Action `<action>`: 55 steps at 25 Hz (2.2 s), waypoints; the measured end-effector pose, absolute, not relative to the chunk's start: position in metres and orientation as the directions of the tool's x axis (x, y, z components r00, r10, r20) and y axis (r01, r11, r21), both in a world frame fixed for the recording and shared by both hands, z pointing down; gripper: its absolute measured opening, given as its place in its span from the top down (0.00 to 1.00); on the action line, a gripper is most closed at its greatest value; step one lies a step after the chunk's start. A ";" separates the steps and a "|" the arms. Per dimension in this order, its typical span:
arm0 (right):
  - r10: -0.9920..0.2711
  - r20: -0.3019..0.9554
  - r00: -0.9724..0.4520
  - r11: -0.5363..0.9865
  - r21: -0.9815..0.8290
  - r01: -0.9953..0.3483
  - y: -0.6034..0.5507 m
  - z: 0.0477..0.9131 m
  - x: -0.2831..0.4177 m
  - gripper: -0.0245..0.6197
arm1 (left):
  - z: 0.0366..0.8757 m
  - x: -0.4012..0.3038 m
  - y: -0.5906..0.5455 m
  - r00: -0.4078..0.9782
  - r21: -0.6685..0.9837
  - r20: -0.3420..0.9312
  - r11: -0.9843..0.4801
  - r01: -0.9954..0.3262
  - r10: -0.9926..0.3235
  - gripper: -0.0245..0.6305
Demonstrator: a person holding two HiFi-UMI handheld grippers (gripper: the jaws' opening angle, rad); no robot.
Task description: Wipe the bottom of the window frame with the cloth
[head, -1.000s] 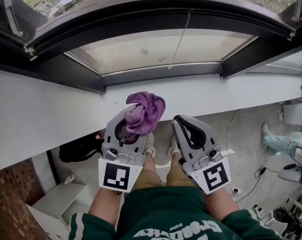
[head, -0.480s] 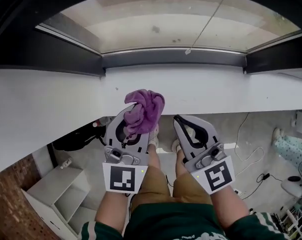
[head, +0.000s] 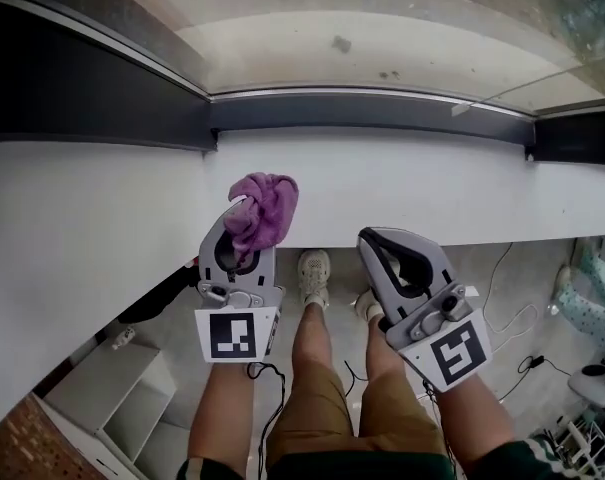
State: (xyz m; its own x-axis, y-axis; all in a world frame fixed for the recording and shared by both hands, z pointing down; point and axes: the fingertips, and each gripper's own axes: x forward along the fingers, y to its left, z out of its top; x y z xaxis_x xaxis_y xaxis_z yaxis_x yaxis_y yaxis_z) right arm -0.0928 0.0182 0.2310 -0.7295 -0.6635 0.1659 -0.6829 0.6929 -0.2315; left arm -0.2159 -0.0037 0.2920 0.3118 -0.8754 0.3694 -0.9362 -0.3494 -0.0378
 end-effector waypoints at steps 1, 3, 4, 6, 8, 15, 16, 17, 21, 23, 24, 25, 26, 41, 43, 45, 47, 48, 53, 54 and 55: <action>-0.663 0.162 -0.730 0.692 -0.239 -0.681 0.015 0.237 -0.100 0.94 | 0.305 -0.227 -0.009 0.298 -0.034 0.378 -0.335 -0.942 -0.877 0.80; -0.663 0.160 -0.731 0.690 -0.248 -0.680 0.009 0.249 -0.114 0.94 | 0.330 -0.248 -0.020 0.269 -0.021 0.386 -0.300 -0.954 -0.882 0.80; -0.664 0.158 -0.731 0.689 -0.250 -0.681 0.005 0.256 -0.120 0.94 | 0.342 -0.257 -0.028 0.258 -0.015 0.387 -0.286 -0.958 -0.885 0.80; -0.669 0.156 -0.727 0.687 -0.245 -0.684 -0.003 0.272 -0.131 0.94 | 0.364 -0.271 -0.043 0.242 -0.018 0.392 -0.271 -0.962 -0.887 0.80; -0.673 0.160 -0.723 0.686 -0.233 -0.690 -0.011 0.288 -0.141 0.94 | 0.384 -0.281 -0.056 0.235 -0.031 0.402 -0.269 -0.962 -0.885 0.80; -0.685 0.194 -0.702 0.659 -0.246 -0.711 -0.024 0.331 -0.159 0.94 | 0.458 -0.319 -0.084 0.149 -0.083 0.511 -0.221 -0.972 -0.847 0.80; -0.681 0.202 -0.704 0.659 -0.249 -0.709 -0.023 0.336 -0.161 0.94 | 0.465 -0.323 -0.087 0.143 -0.089 0.522 -0.220 -0.971 -0.841 0.80; -0.676 0.212 -0.706 0.661 -0.249 -0.708 -0.022 0.341 -0.162 0.94 | 0.471 -0.324 -0.091 0.139 -0.090 0.532 -0.219 -0.972 -0.835 0.80; -0.661 0.246 -0.709 0.667 -0.240 -0.705 -0.022 0.355 -0.163 0.94 | 0.492 -0.329 -0.098 0.127 -0.085 0.557 -0.209 -0.974 -0.821 0.80; -0.668 0.249 -0.702 0.656 -0.249 -0.713 -0.024 0.357 -0.162 0.94 | 0.501 -0.330 -0.103 0.128 -0.094 0.568 -0.219 -0.971 -0.813 0.80; -0.671 0.248 -0.698 0.651 -0.254 -0.716 -0.026 0.357 -0.161 0.94 | 0.505 -0.330 -0.106 0.130 -0.098 0.576 -0.226 -0.969 -0.807 0.80; -0.673 0.247 -0.697 0.649 -0.256 -0.717 -0.027 0.356 -0.161 0.94 | 0.509 -0.330 -0.109 0.131 -0.102 0.584 -0.232 -0.967 -0.801 0.80; -0.673 0.248 -0.696 0.651 -0.249 -0.718 -0.029 0.355 -0.161 0.94 | 0.513 -0.330 -0.112 0.132 -0.105 0.591 -0.238 -0.966 -0.796 0.80; -0.705 0.339 -0.622 0.581 -0.226 -0.782 -0.047 0.415 -0.145 0.94 | 0.549 -0.326 -0.105 0.120 -0.079 0.647 -0.222 -0.972 -0.753 0.81; -0.708 0.339 -0.620 0.575 -0.232 -0.784 -0.048 0.417 -0.143 0.94 | 0.551 -0.325 -0.108 0.117 -0.078 0.650 -0.219 -0.973 -0.750 0.81; -0.715 0.339 -0.611 0.568 -0.229 -0.791 -0.048 0.418 -0.140 0.94 | 0.552 -0.323 -0.109 0.116 -0.076 0.653 -0.216 -0.973 -0.748 0.81; -0.719 0.347 -0.602 0.555 -0.235 -0.798 -0.046 0.422 -0.134 0.94 | 0.554 -0.319 -0.108 0.116 -0.075 0.659 -0.219 -0.973 -0.743 0.81; -0.721 0.351 -0.598 0.548 -0.240 -0.801 -0.045 0.424 -0.131 0.94 | 0.555 -0.316 -0.106 0.117 -0.079 0.662 -0.224 -0.971 -0.740 0.81; -0.732 0.375 -0.569 0.512 -0.250 -0.822 -0.044 0.432 -0.112 0.94 | 0.556 -0.300 -0.101 0.119 -0.084 0.673 -0.235 -0.968 -0.730 0.81; -0.737 0.380 -0.560 0.499 -0.253 -0.829 -0.044 0.433 -0.107 0.94 | 0.556 -0.295 -0.102 0.122 -0.080 0.673 -0.236 -0.968 -0.729 0.81; -0.743 0.380 -0.551 0.487 -0.258 -0.835 -0.045 0.434 -0.102 0.94 | 0.556 -0.290 -0.102 0.127 -0.078 0.673 -0.241 -0.967 -0.729 0.81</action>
State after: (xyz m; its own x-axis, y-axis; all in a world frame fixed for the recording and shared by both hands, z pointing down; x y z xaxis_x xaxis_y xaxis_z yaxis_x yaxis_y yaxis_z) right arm -0.1022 -0.0454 0.4337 -0.5507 -0.7429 0.3805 -0.8347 0.4867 -0.2578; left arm -0.2898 -0.1020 0.5559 0.1271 -0.7286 0.6730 -0.9674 -0.2409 -0.0781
